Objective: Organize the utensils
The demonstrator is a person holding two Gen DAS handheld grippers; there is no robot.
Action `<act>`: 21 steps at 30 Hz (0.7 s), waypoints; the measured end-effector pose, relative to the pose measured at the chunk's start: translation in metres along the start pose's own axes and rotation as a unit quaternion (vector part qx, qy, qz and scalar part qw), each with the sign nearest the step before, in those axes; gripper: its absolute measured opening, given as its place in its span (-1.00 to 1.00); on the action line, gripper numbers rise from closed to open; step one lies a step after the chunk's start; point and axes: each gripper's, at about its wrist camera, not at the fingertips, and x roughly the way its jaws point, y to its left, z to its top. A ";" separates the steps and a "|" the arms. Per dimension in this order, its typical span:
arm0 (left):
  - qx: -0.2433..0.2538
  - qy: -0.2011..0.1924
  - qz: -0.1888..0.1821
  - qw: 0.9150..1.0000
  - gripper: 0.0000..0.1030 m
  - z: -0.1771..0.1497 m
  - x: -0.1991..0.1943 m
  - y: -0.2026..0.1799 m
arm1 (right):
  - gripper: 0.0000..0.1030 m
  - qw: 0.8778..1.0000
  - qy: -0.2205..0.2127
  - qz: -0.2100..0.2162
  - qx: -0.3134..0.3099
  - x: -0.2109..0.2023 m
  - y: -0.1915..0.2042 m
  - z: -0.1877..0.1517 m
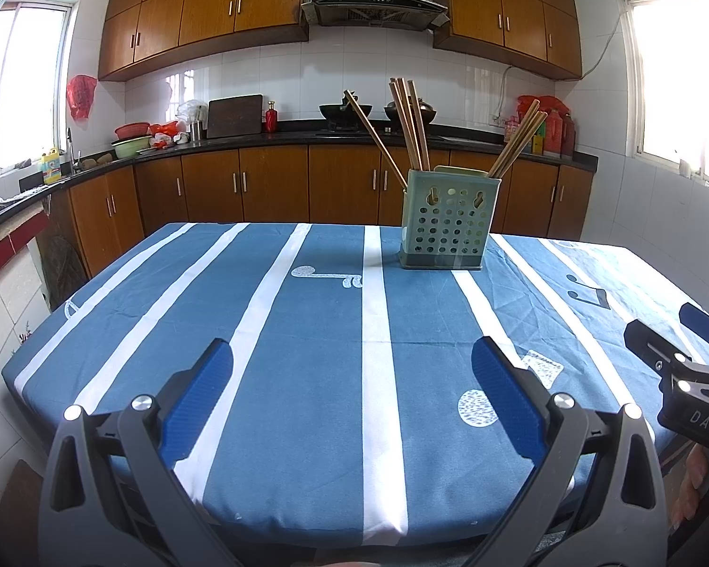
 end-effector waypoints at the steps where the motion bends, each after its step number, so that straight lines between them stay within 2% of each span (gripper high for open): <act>1: 0.000 0.000 0.000 1.000 0.92 0.000 0.000 -0.001 | 0.97 1.000 0.000 0.000 0.000 0.000 0.000 0.000; 21: 0.002 -0.007 -0.001 1.000 0.92 0.001 0.000 -0.006 | 0.97 1.000 0.002 0.000 0.004 0.002 0.001 -0.006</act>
